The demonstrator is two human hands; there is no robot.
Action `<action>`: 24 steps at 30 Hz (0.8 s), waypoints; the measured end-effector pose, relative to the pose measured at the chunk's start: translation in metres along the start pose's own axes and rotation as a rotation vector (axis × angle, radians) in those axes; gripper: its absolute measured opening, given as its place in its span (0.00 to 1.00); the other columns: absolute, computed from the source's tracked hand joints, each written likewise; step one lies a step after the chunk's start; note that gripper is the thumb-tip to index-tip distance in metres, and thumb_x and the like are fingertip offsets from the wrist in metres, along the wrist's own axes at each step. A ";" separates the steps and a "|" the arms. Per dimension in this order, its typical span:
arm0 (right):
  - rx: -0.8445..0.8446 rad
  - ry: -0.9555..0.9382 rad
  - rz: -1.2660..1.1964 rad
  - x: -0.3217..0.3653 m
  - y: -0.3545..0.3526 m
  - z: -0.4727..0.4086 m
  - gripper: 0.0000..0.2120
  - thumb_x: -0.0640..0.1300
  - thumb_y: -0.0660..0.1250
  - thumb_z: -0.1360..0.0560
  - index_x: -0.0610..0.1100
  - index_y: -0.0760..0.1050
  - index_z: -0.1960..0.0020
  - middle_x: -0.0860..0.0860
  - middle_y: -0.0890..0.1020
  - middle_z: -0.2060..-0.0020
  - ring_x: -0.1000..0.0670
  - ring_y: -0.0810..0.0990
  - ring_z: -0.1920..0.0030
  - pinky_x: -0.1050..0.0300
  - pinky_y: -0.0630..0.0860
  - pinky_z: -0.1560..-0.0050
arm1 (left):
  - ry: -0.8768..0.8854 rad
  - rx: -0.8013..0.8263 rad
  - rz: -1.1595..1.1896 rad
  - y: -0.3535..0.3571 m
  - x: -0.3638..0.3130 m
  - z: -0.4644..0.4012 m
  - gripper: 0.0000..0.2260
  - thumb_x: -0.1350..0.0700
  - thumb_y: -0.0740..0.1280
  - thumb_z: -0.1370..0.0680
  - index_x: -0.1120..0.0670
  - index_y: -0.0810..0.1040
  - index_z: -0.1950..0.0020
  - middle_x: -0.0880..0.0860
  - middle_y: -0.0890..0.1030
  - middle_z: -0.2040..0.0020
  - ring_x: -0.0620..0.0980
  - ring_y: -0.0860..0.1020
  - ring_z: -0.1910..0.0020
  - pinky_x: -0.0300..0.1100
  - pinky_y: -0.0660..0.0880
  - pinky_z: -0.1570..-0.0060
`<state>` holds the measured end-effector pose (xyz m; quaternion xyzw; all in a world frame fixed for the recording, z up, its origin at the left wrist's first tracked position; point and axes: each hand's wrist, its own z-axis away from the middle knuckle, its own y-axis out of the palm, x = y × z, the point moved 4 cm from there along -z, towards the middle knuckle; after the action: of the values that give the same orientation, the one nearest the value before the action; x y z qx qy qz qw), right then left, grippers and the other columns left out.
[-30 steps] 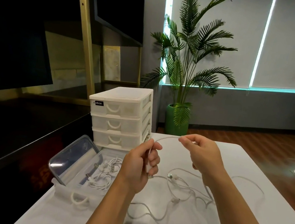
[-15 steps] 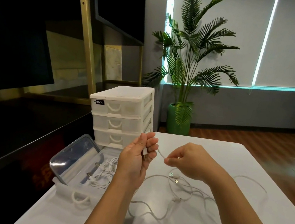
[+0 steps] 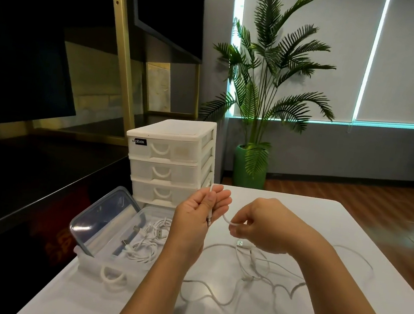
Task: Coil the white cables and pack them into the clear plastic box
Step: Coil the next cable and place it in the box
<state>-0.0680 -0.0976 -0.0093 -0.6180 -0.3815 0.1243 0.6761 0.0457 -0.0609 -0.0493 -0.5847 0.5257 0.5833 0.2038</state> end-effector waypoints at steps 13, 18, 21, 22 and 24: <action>-0.153 -0.022 -0.072 0.005 -0.023 0.010 0.10 0.47 0.60 0.22 0.49 0.80 0.46 0.50 0.81 0.50 0.51 0.77 0.51 0.58 0.75 0.49 | 0.142 0.155 -0.545 0.014 0.004 0.011 0.11 0.55 0.54 0.18 0.47 0.76 0.51 0.46 0.77 0.64 0.43 0.73 0.64 0.29 0.72 0.61; -0.254 -0.008 -0.160 -0.002 -0.020 0.003 0.10 0.47 0.61 0.22 0.49 0.79 0.46 0.50 0.81 0.48 0.52 0.75 0.51 0.62 0.70 0.55 | 0.018 0.190 -0.361 0.011 0.006 0.010 0.16 0.61 0.52 0.19 0.53 0.79 0.54 0.47 0.76 0.70 0.44 0.70 0.66 0.37 0.69 0.60; -0.326 -0.005 -0.215 -0.006 -0.020 0.003 0.09 0.47 0.62 0.22 0.49 0.79 0.48 0.51 0.81 0.51 0.53 0.75 0.53 0.63 0.70 0.58 | -0.033 0.213 -0.234 0.012 0.005 0.012 0.17 0.63 0.50 0.20 0.57 0.79 0.55 0.49 0.75 0.71 0.45 0.69 0.68 0.37 0.67 0.64; -0.356 -0.010 -0.238 -0.007 -0.021 0.003 0.08 0.48 0.62 0.22 0.49 0.80 0.48 0.52 0.81 0.52 0.53 0.75 0.53 0.63 0.70 0.58 | -0.050 0.223 -0.180 0.012 0.005 0.012 0.17 0.64 0.50 0.20 0.58 0.78 0.57 0.50 0.75 0.71 0.45 0.70 0.68 0.37 0.68 0.65; -0.409 -0.019 -0.274 -0.009 -0.021 0.002 0.08 0.49 0.63 0.23 0.49 0.80 0.50 0.54 0.79 0.56 0.55 0.75 0.55 0.63 0.70 0.58 | -0.082 0.251 -0.100 0.014 0.004 0.012 0.18 0.63 0.49 0.20 0.58 0.77 0.61 0.52 0.78 0.69 0.46 0.72 0.67 0.38 0.70 0.63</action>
<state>-0.0818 -0.1057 0.0069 -0.6832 -0.4855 -0.0428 0.5438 0.0267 -0.0573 -0.0508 -0.5557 0.5558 0.5256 0.3256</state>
